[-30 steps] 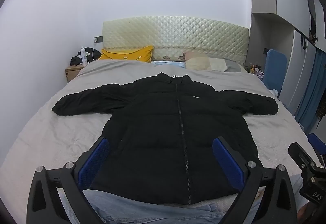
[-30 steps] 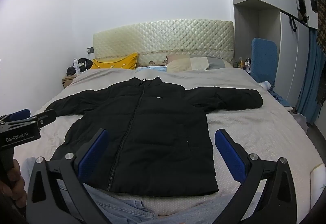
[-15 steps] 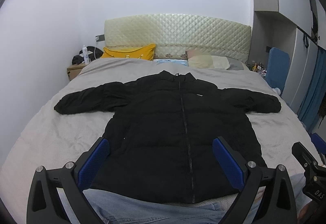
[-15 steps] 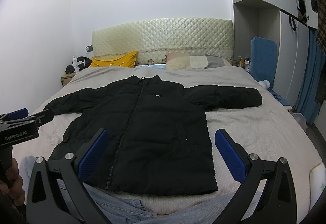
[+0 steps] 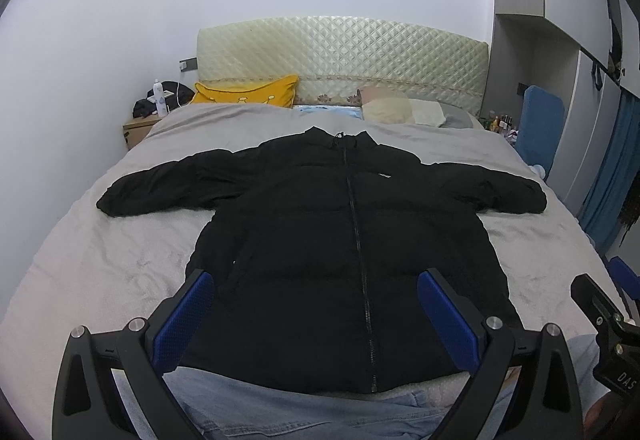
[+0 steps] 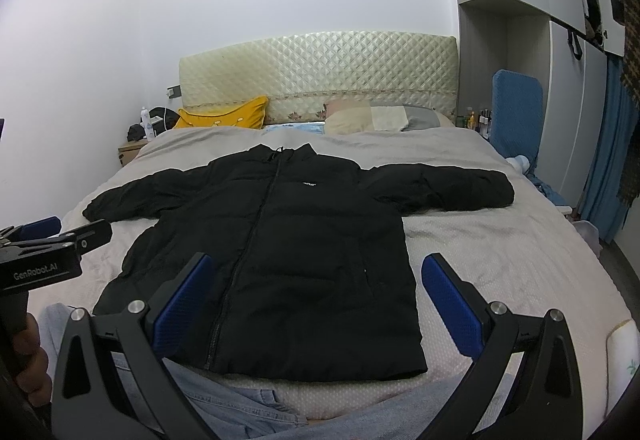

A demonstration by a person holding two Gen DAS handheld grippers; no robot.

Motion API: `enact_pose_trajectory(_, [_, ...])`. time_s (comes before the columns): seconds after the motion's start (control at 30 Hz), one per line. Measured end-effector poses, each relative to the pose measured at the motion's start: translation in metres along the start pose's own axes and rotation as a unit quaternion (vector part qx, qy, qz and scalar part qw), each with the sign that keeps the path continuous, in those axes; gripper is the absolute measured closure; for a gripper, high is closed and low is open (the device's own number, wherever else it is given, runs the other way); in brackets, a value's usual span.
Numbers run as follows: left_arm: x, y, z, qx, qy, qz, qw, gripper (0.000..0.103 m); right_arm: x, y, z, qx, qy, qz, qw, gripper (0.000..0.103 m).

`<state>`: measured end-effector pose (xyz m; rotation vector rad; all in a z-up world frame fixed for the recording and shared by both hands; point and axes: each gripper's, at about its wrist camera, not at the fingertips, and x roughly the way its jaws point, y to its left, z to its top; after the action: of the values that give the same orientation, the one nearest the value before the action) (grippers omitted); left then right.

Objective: Fold large clothes

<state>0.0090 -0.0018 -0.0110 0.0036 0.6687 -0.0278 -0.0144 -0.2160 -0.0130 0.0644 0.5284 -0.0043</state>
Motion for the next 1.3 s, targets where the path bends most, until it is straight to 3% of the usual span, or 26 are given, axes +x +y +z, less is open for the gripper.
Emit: enact_pose_trajectory(1.3, [0.008,-0.003,-0.001,0.004,0.007,-0.015,0.9999,0.0,0.01,0.0,0.0,0.006,0.015,0.003,1.0,0.0])
